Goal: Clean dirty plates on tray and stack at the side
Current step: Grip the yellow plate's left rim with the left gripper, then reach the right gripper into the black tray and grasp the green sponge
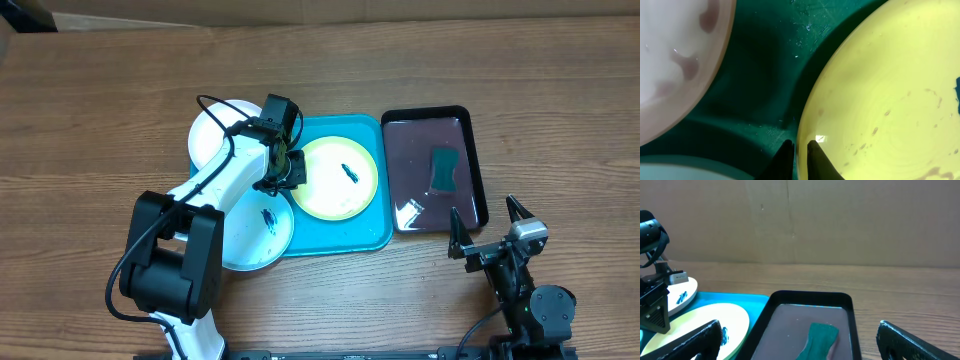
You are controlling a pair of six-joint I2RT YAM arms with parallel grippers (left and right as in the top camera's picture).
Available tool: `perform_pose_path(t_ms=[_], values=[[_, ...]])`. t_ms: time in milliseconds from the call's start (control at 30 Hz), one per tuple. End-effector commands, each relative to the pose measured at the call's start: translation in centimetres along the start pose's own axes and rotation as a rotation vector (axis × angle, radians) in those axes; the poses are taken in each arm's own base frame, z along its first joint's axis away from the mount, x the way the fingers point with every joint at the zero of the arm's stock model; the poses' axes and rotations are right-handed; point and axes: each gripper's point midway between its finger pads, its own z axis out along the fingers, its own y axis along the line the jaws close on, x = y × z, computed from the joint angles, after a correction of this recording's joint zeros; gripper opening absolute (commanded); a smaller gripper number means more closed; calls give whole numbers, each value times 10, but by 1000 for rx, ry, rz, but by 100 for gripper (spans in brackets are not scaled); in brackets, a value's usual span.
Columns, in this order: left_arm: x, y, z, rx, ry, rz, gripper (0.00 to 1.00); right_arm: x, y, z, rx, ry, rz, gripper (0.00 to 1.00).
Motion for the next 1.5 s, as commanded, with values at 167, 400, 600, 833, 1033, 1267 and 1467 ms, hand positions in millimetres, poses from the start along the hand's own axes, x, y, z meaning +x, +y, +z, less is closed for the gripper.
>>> perform_pose_path(t_ms=[167,400,600,833,1033,1267,1467], values=[[-8,-3,-3,1,-20,13,11,2,-2,0,11,-2,-4,100],[-6,-2,-2,0,-17,13,12,2,-2,0,11,-2,-4,100],[-8,-2,-2,2,-22,14,4,-25,3,-3,-18,-79,115,100],[-8,-3,-2,3,-25,14,4,-111,11,-19,-17,-89,141,100],[-10,-4,-2,7,-32,15,4,-152,8,14,29,235,192,100],[-10,-3,-2,7,-32,14,4,-170,1,69,75,712,237,100],[-11,-4,-2,9,-35,14,4,-141,6,96,49,981,309,70]])
